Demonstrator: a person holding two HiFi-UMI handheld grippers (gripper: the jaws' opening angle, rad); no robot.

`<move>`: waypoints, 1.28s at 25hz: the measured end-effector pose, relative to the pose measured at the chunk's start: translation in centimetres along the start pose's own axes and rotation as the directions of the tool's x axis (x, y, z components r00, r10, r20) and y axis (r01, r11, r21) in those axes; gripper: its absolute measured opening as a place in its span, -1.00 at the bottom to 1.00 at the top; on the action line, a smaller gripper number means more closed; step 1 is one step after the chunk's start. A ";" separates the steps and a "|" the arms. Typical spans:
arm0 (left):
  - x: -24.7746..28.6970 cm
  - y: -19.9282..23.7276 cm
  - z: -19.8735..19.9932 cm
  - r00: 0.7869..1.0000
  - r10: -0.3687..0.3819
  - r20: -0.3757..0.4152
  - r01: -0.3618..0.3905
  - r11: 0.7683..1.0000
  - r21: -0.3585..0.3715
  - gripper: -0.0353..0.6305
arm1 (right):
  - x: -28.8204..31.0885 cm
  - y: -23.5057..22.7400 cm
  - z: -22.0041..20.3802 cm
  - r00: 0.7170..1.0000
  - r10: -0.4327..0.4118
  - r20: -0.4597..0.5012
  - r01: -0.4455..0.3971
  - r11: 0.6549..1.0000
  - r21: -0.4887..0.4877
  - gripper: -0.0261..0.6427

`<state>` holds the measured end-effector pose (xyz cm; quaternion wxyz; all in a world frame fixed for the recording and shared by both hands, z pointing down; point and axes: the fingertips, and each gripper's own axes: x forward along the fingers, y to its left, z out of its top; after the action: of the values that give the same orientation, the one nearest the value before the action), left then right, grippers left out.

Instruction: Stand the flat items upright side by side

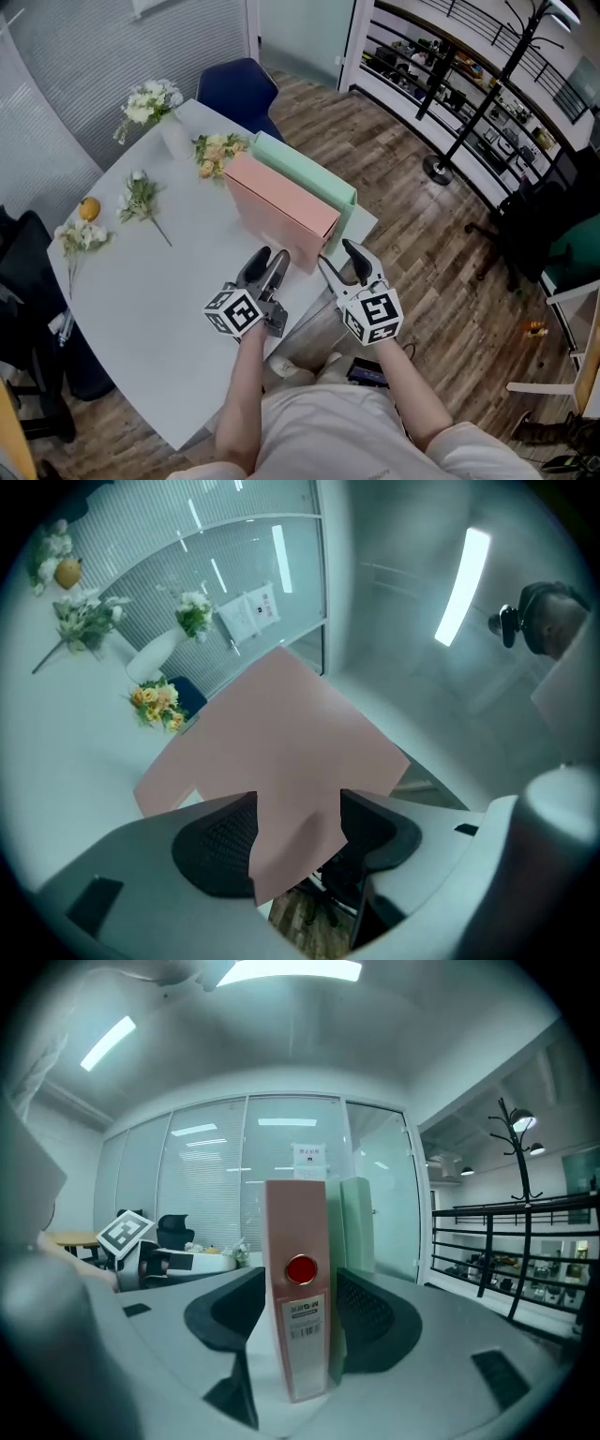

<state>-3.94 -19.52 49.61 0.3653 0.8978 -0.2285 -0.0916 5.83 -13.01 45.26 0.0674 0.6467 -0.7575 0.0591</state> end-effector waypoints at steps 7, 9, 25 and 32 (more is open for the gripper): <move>-1.2 -4.3 0.3 0.998 0.064 0.017 -0.066 0.981 0.184 -0.18 | -3.0 -1.1 0.7 1.000 0.012 0.024 -0.015 0.995 0.104 -0.49; -1.6 -5.6 0.3 0.996 0.086 0.026 -0.090 0.969 0.231 -0.24 | -4.1 -1.3 1.1 0.999 0.026 0.028 -0.029 0.991 0.134 -0.71; -5.3 -13.1 -1.8 0.955 0.270 0.126 -0.297 0.826 0.479 -0.87 | -12.3 -3.1 1.5 0.998 -0.004 0.059 -0.003 0.992 0.124 -0.88; -5.7 -13.9 -2.4 0.950 0.288 0.119 -0.308 0.818 0.485 -0.87 | -13.5 -3.5 1.5 0.998 -0.025 0.055 0.018 0.992 0.122 -0.88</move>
<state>-3.42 -6.55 41.64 0.1268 0.9124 -0.3891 0.0106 11.34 -0.66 41.38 0.0072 0.6591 -0.7471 0.0863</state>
